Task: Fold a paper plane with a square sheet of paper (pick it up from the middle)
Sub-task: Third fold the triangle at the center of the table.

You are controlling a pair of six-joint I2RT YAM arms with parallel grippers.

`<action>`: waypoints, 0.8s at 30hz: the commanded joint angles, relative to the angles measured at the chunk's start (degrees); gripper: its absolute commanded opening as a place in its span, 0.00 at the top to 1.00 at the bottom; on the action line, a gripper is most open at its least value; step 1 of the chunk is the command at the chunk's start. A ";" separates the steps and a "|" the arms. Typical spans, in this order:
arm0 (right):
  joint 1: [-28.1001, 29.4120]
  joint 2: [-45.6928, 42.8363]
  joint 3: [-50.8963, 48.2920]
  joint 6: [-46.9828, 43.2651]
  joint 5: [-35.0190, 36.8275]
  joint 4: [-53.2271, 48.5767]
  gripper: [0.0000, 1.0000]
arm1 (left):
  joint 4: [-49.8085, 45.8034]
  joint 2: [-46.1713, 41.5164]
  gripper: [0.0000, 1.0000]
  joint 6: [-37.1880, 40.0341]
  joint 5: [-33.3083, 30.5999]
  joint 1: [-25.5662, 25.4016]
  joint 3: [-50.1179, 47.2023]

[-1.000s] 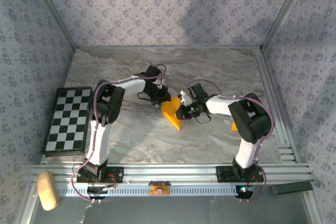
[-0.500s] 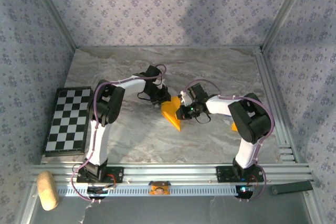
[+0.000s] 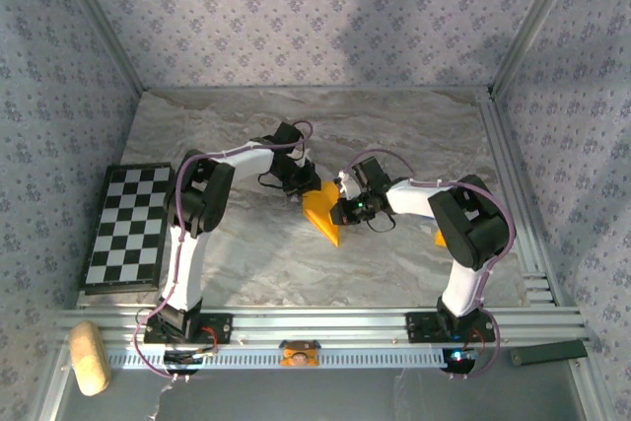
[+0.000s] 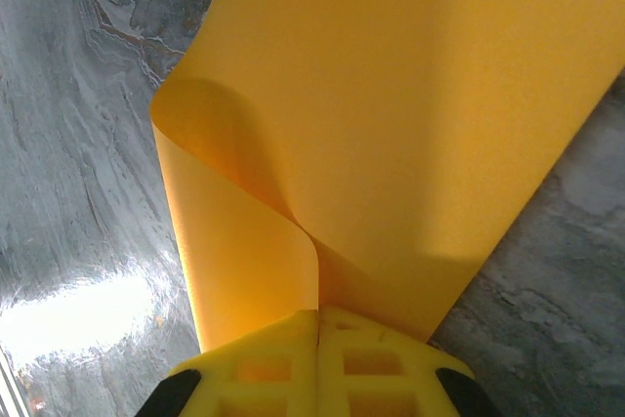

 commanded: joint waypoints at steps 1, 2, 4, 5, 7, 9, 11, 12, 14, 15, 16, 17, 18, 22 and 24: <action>0.47 1.81 0.26 -0.72 2.02 -2.03 0.97 | -4.25 1.94 0.87 1.56 -1.77 -0.26 1.07; 0.42 1.92 0.19 -0.63 1.96 -1.94 0.97 | -4.31 1.96 0.86 1.87 -1.65 -0.24 1.54; 0.52 1.94 0.06 -0.36 1.91 -1.41 0.97 | -4.59 1.72 0.83 2.30 -1.40 -0.21 2.64; 0.57 1.94 0.03 -0.26 1.90 -1.35 0.97 | -4.71 1.54 0.83 2.52 -1.41 -0.19 3.02; 0.56 1.85 -0.24 -0.17 1.96 -1.22 0.97 | -5.06 1.02 0.80 2.92 -1.56 -0.07 4.11; 0.46 1.76 -0.55 0.00 1.94 -0.96 0.98 | -5.56 0.20 0.77 3.02 -2.38 0.13 5.01; 0.46 1.76 -0.64 0.14 1.80 -0.64 0.98 | -5.78 -0.90 0.73 2.89 -3.42 0.33 5.24; 0.48 1.76 -0.72 0.25 1.72 -0.50 0.98 | -5.71 -1.80 0.71 2.63 -4.11 0.46 5.09; 0.46 1.72 -0.89 0.45 1.71 -0.25 0.98 | -5.25 -3.67 0.71 2.13 -5.22 0.64 3.90; 0.43 1.76 -0.99 0.53 1.71 -0.12 0.98 | -4.46 -5.02 0.71 1.66 -5.49 0.79 2.79; 0.48 1.76 -1.16 0.67 1.65 0.05 0.98 | -3.13 -6.45 0.73 0.85 -5.26 0.95 1.28; 0.47 1.76 -1.21 0.78 1.65 0.25 0.98 | -1.77 -7.70 0.74 0.05 -4.91 1.07 -0.14; 0.41 1.76 -1.26 0.88 1.64 0.44 0.98 | -0.22 -9.16 0.78 -1.22 -4.44 1.25 -2.05; 0.29 1.70 -1.50 1.29 1.37 0.95 0.98 | 7.33 -15.27 0.91 -5.33 -1.56 1.31 -10.16; 0.11 1.66 -1.70 1.57 1.30 1.25 0.98 | 12.98 -17.96 0.95 -8.38 0.58 1.11 -14.94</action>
